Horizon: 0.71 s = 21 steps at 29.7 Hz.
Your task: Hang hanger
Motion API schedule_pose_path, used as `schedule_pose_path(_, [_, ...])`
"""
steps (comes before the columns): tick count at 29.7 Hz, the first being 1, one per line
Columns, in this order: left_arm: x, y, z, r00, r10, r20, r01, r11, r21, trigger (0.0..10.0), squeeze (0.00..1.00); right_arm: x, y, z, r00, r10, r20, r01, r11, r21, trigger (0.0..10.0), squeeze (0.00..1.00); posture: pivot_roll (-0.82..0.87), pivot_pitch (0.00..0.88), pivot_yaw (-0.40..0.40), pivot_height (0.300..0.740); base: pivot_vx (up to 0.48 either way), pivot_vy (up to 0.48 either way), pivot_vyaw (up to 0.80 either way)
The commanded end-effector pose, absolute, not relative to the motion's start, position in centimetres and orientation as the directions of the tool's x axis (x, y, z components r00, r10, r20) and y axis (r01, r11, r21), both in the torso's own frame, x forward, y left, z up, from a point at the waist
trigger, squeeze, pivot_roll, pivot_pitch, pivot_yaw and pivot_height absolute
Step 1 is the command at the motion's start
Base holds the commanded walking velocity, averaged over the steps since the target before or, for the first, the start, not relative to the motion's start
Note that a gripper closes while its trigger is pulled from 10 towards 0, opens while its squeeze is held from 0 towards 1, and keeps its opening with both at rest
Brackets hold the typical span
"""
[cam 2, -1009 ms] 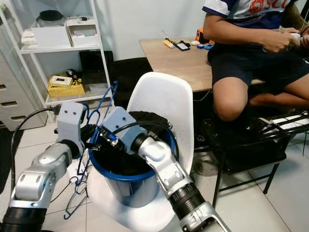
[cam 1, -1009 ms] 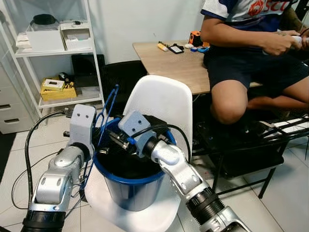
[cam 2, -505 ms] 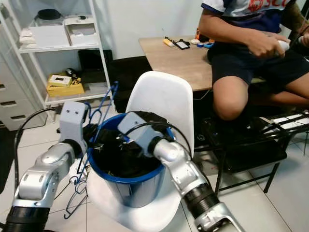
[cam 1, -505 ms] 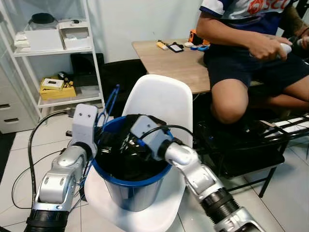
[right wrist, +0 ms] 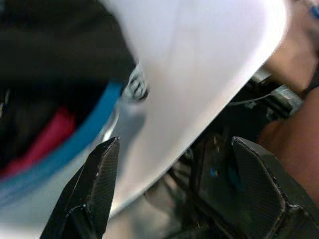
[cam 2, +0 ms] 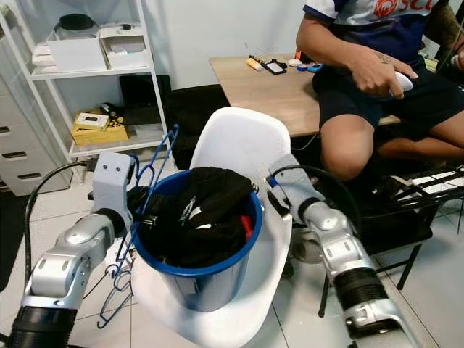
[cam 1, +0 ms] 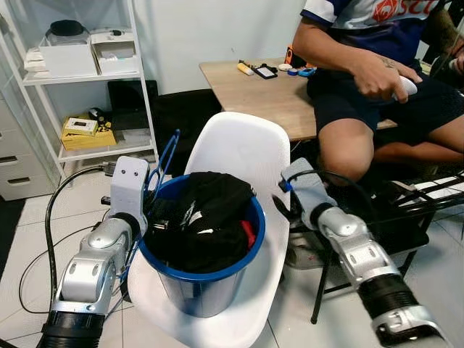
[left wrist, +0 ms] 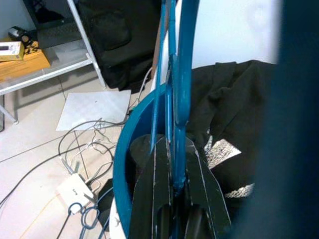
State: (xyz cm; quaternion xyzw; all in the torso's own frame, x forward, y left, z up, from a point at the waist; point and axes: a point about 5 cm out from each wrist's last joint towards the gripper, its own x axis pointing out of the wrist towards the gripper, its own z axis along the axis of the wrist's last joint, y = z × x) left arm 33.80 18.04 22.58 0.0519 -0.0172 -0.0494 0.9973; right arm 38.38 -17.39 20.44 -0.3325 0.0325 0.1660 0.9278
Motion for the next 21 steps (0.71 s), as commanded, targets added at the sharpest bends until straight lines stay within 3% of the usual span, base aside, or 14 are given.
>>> schedule_pose_path(1, [33.9,17.7,22.2,0.993,-0.120,0.015,0.118,0.987,0.106,10.0,0.00,38.2,-16.8,19.2,0.913,0.324,-0.249,-0.408,0.702,-0.583,10.0,0.00,0.00,0.260,-0.007,0.740,0.000,0.000,0.00])
schedule_pose_path(3, [33.9,17.7,22.2,0.993,-0.120,0.015,0.117,0.987,0.107,10.0,0.00,38.2,-16.6,19.2,0.903,0.345,-0.256,-0.430,0.716,-0.550,10.0,0.00,0.00,0.260,-0.007,0.740,0.000,0.000,0.00])
schedule_pose_path(6, [33.8,17.8,22.2,0.993,-0.117,0.015,0.115,0.988,0.108,10.0,0.00,38.1,-14.9,18.5,0.846,0.456,-0.275,-0.528,0.784,-0.327,10.0,0.00,0.01,0.263,-0.011,0.740,0.000,0.000,0.00])
schedule_pose_path(13, [33.7,18.0,22.1,0.994,-0.109,0.015,0.107,0.988,0.108,10.0,0.00,38.3,-13.4,18.4,0.816,0.505,-0.281,-0.572,0.773,-0.274,10.0,0.00,0.00,0.264,-0.020,0.740,0.000,0.000,0.00])
schedule_pose_path(21, [33.7,17.9,22.1,0.994,-0.107,0.017,0.104,0.989,0.107,10.0,0.00,38.4,-11.0,17.6,0.747,0.591,-0.305,-0.643,0.760,-0.101,10.0,0.00,0.01,0.258,-0.026,0.740,0.000,0.000,0.00])
